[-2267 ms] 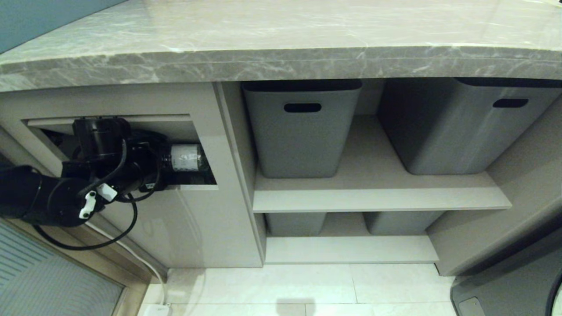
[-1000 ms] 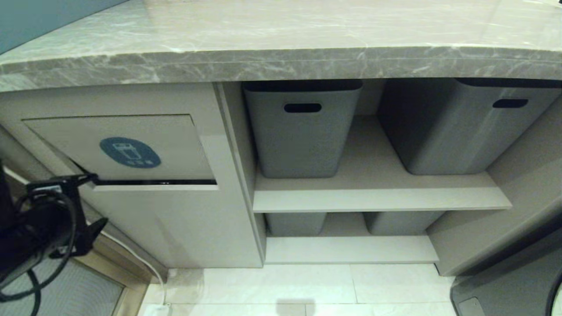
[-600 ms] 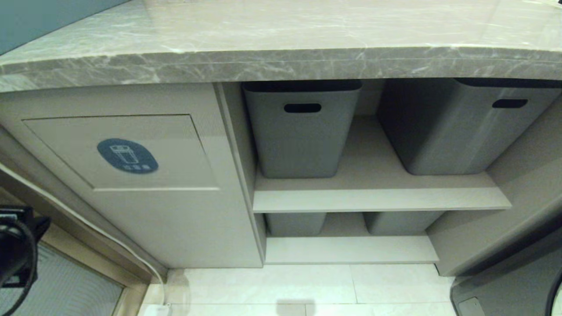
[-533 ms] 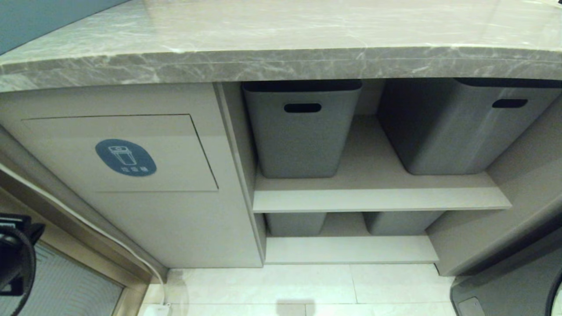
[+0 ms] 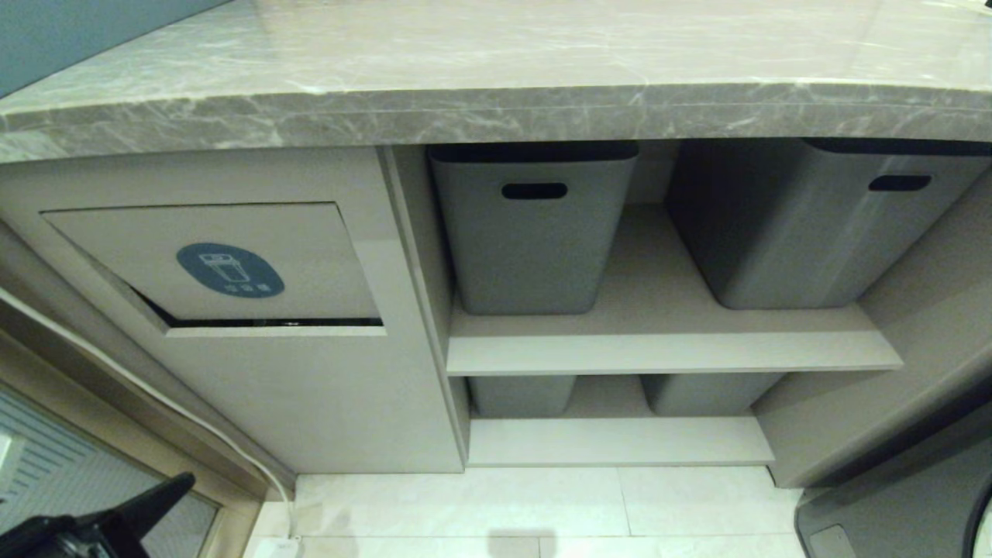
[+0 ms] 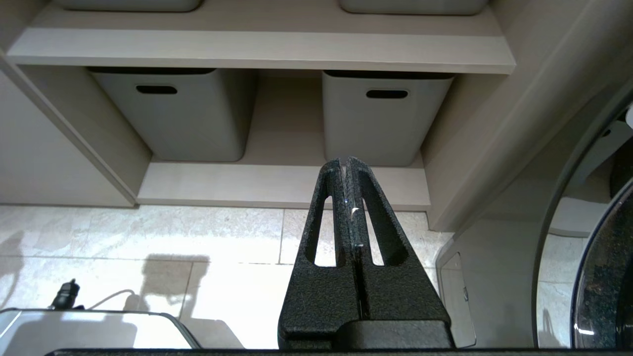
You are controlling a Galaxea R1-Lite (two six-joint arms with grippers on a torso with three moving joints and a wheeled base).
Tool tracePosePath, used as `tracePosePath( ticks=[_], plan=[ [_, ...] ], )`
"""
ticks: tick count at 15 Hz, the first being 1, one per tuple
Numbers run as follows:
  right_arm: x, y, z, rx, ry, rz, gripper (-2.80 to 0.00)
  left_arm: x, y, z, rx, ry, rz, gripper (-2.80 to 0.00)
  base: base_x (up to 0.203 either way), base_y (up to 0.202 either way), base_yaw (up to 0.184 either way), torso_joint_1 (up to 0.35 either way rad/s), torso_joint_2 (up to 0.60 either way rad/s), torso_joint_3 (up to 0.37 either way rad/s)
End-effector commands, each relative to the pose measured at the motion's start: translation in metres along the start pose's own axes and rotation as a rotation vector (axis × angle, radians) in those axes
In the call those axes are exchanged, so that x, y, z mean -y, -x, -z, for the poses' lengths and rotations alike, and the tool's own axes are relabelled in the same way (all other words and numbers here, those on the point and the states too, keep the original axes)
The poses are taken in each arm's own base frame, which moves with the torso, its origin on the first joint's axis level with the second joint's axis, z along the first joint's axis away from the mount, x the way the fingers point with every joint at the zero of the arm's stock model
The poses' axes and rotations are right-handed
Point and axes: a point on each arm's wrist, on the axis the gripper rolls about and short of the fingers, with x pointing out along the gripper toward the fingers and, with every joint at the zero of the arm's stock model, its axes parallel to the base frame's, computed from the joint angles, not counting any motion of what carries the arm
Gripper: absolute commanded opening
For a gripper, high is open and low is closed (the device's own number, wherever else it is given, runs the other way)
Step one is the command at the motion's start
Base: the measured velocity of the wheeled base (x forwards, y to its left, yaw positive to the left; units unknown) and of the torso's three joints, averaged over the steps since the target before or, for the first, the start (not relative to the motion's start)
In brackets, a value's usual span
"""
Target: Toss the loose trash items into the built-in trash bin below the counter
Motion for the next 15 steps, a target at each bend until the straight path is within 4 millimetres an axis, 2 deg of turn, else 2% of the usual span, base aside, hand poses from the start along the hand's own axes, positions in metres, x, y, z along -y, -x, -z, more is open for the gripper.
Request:
tracePosePath(
  ticks=[1, 4, 7, 11, 15],
  plan=[
    [0.0, 0.0, 0.0, 0.0, -0.001, -0.001, -2.8, 0.0, 0.008, 0.007, -0.003, -0.082, 0.006, -2.8, 0.0, 0.0, 0.0, 0.0, 0.0, 0.0],
    [0.0, 0.0, 0.0, 0.0, -0.001, 0.001, -2.8, -0.001, 0.032, 0.025, -0.064, -0.168, -0.046, -2.8, 0.0, 0.0, 0.0, 0.0, 0.0, 0.0],
    [0.0, 0.0, 0.0, 0.0, -0.007, 0.003, -2.8, 0.0, 0.067, 0.046, -0.03, -0.215, -0.057, -2.8, 0.0, 0.0, 0.0, 0.0, 0.0, 0.0],
    [0.0, 0.0, 0.0, 0.0, 0.005, -0.002, -2.8, 0.0, 0.106, 0.067, 0.246, -0.287, -0.025, -2.8, 0.0, 0.0, 0.0, 0.0, 0.0, 0.0],
    [0.0, 0.0, 0.0, -0.002, 0.002, -0.001, -2.8, -0.003, 0.112, 0.074, 0.308, -0.288, -0.067, -2.8, 0.0, 0.0, 0.0, 0.0, 0.0, 0.0]
  ],
)
